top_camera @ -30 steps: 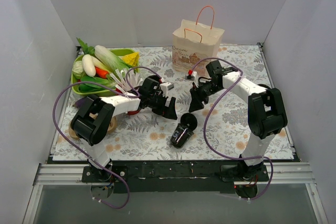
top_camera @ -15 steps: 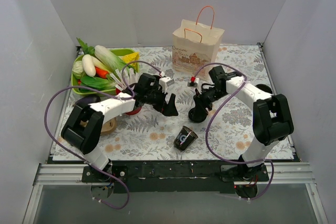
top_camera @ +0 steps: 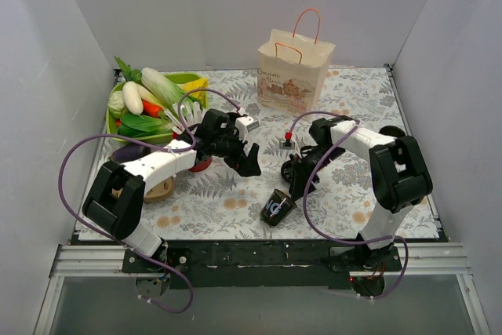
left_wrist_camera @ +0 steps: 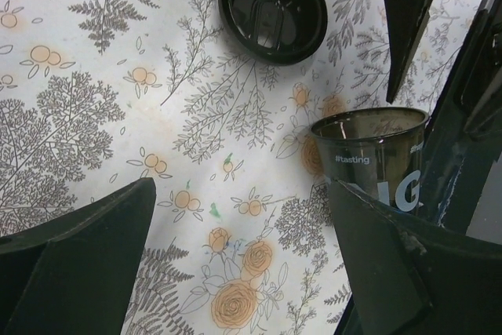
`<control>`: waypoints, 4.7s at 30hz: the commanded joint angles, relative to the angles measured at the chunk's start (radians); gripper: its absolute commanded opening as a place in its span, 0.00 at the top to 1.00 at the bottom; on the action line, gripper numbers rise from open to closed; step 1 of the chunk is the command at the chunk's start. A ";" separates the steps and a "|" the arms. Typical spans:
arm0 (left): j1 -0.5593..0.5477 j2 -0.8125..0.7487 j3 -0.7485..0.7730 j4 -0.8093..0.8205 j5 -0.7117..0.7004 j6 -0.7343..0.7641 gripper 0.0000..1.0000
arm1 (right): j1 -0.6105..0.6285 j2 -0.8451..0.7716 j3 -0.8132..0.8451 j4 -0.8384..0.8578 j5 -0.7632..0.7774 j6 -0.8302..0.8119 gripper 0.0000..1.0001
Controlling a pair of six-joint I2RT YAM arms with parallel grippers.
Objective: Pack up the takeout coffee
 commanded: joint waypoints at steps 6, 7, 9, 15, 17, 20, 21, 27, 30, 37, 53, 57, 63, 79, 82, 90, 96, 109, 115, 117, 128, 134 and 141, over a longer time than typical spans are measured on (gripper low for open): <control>-0.011 -0.068 0.029 -0.075 -0.059 0.075 0.06 | 0.085 0.169 0.116 -0.168 -0.045 -0.176 0.55; -0.011 -0.069 0.029 -0.078 -0.058 0.075 0.07 | 0.089 0.178 0.125 -0.165 -0.045 -0.173 0.68; -0.010 -0.072 0.035 -0.081 -0.065 0.078 0.07 | 0.090 0.169 0.145 -0.141 -0.033 -0.149 0.78; -0.011 -0.071 0.059 -0.081 -0.087 0.085 0.07 | 0.090 0.103 0.223 -0.065 0.071 -0.047 0.99; -0.010 -0.071 0.067 -0.077 -0.100 0.085 0.06 | 0.098 0.091 0.259 -0.042 0.158 -0.014 0.99; -0.010 -0.080 0.076 -0.064 -0.128 0.088 0.06 | 0.121 0.063 0.295 0.013 0.313 0.028 0.99; -0.010 -0.084 0.078 -0.060 -0.136 0.091 0.06 | 0.128 0.054 0.300 0.033 0.357 0.040 0.99; -0.011 -0.098 0.069 -0.044 -0.196 0.101 0.05 | 0.237 0.026 0.297 0.076 0.595 0.065 0.99; -0.010 -0.109 0.058 -0.034 -0.199 0.099 0.05 | 0.318 -0.007 0.257 0.109 0.715 0.066 0.99; -0.010 -0.127 0.030 -0.003 -0.205 0.087 0.05 | 0.461 -0.069 0.170 0.182 0.977 0.065 0.99; -0.010 -0.143 0.009 0.011 -0.222 0.085 0.04 | 0.489 -0.035 0.205 0.145 1.067 0.043 0.99; -0.010 -0.146 0.009 0.005 -0.231 0.088 0.03 | 0.489 -0.034 0.217 0.142 1.059 0.063 0.83; -0.008 -0.156 0.009 -0.008 -0.239 0.093 0.02 | 0.412 -0.060 0.334 0.068 0.943 0.109 0.58; -0.010 -0.149 0.027 -0.002 -0.216 0.067 0.02 | -0.155 0.055 0.584 0.171 0.970 0.404 0.51; -0.010 -0.147 0.021 0.008 -0.214 0.058 0.02 | -0.252 0.110 0.613 0.195 1.007 0.416 0.53; -0.010 -0.132 0.018 0.008 -0.211 0.042 0.02 | -0.355 0.302 0.722 0.225 1.192 0.413 0.52; -0.008 -0.114 0.023 0.011 -0.208 0.030 0.02 | -0.382 0.406 0.812 0.248 1.249 0.416 0.50; -0.007 -0.081 0.036 0.005 -0.203 0.012 0.02 | -0.454 0.592 0.955 0.223 1.265 0.401 0.52; -0.007 -0.068 0.036 0.003 -0.197 0.006 0.02 | -0.464 0.623 0.986 0.229 1.263 0.390 0.53; -0.007 -0.064 0.041 0.003 -0.194 0.003 0.02 | -0.464 0.627 0.992 0.228 1.258 0.390 0.54; -0.005 -0.046 0.046 0.003 -0.182 -0.013 0.02 | -0.462 0.643 1.000 0.246 1.271 0.381 0.54; -0.007 -0.043 0.046 0.003 -0.179 -0.017 0.02 | -0.458 0.654 1.001 0.257 1.303 0.362 0.55; -0.005 -0.045 0.036 0.011 -0.174 -0.028 0.02 | -0.447 0.664 0.992 0.271 1.364 0.303 0.56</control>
